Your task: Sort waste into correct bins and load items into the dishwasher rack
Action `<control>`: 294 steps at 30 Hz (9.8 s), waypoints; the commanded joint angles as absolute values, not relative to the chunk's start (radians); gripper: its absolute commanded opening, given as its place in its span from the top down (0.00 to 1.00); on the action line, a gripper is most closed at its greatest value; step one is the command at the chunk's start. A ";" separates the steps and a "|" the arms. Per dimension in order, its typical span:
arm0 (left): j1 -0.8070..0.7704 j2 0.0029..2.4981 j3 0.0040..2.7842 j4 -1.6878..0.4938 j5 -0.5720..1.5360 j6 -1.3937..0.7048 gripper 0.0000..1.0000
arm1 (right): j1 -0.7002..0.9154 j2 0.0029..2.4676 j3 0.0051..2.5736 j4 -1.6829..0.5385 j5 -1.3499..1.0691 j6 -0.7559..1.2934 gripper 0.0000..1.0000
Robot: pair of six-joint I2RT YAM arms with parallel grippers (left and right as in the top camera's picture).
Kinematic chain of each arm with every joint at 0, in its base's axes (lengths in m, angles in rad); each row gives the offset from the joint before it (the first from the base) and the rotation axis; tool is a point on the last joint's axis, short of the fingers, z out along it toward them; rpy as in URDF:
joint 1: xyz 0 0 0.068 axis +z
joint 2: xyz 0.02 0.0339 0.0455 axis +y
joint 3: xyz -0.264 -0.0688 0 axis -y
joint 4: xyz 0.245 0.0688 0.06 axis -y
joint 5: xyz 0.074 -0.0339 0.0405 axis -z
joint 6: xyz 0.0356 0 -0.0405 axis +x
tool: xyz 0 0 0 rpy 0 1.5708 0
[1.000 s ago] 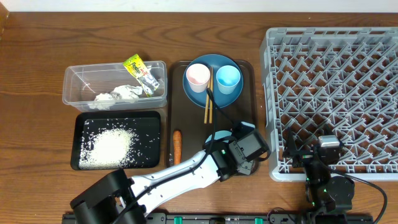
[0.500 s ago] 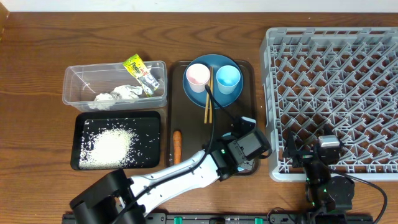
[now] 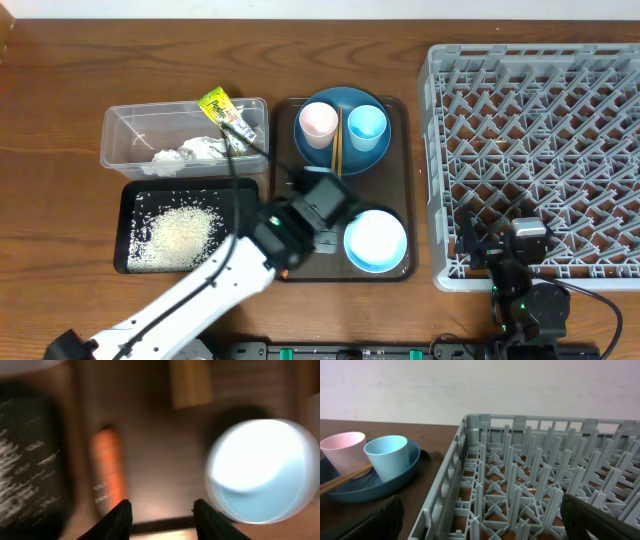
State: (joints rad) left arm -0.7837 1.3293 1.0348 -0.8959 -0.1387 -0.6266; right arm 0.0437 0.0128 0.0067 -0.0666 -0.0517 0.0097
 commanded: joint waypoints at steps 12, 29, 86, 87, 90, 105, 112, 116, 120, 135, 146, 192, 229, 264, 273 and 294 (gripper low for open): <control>-0.674 1.433 0.919 -0.850 -0.164 -0.581 0.62 | 0.053 0.011 0.006 -0.071 -0.049 0.002 0.01; -0.674 1.493 0.789 -0.660 -0.159 -0.660 0.62 | 0.053 0.011 0.006 -0.071 -0.049 0.002 0.01; -0.282 0.965 0.688 -0.644 -0.169 -0.839 0.88 | 0.053 0.011 0.006 -0.071 -0.049 0.002 0.01; -0.233 0.969 0.682 -0.644 -0.169 -0.859 0.88 | 0.053 0.011 0.006 -0.071 -0.049 0.002 0.01; -0.119 0.991 0.664 -0.642 -0.169 -0.920 0.88 | 0.053 0.011 0.006 -0.071 -0.049 0.002 0.01; 0.082 1.273 0.623 -0.426 -0.033 -1.013 0.87 | 0.053 0.011 0.006 -0.071 -0.049 0.002 0.01; 0.112 1.317 0.623 -0.355 0.015 -1.053 0.72 | 0.053 0.011 0.006 -0.071 -0.049 0.002 0.01; 0.120 1.317 0.623 -0.320 0.015 -1.053 0.72 | 0.053 0.011 0.006 -0.071 -0.049 0.002 0.01; 0.124 1.317 0.623 -0.296 0.015 -1.053 0.72 | 0.053 0.011 0.006 -0.071 -0.049 0.002 0.01; 0.124 1.288 0.627 -0.234 0.091 -1.052 0.61 | 0.053 0.011 0.006 -0.071 -0.049 0.002 0.01; 0.124 1.132 0.647 -0.184 0.273 -0.915 0.57 | 0.053 0.011 0.006 -0.071 -0.049 0.002 0.01; 0.123 0.855 0.652 -0.715 0.533 -0.329 0.04 | 0.053 0.012 0.006 -0.071 -0.049 0.002 0.01; 0.123 0.855 0.652 -0.715 0.533 -0.329 0.02 | 0.053 0.011 0.006 -0.071 -0.049 0.002 0.01; 0.123 0.855 0.652 -0.715 0.532 -0.329 0.02 | 0.053 0.461 0.800 -0.699 -0.158 0.235 0.01; 0.123 0.855 0.652 -0.715 0.533 -0.329 0.02 | 0.054 0.900 1.310 -1.042 -0.460 0.236 0.01; 0.123 0.855 0.652 -0.715 0.533 -0.329 0.02 | 0.594 1.383 1.307 -0.867 -0.024 0.640 0.51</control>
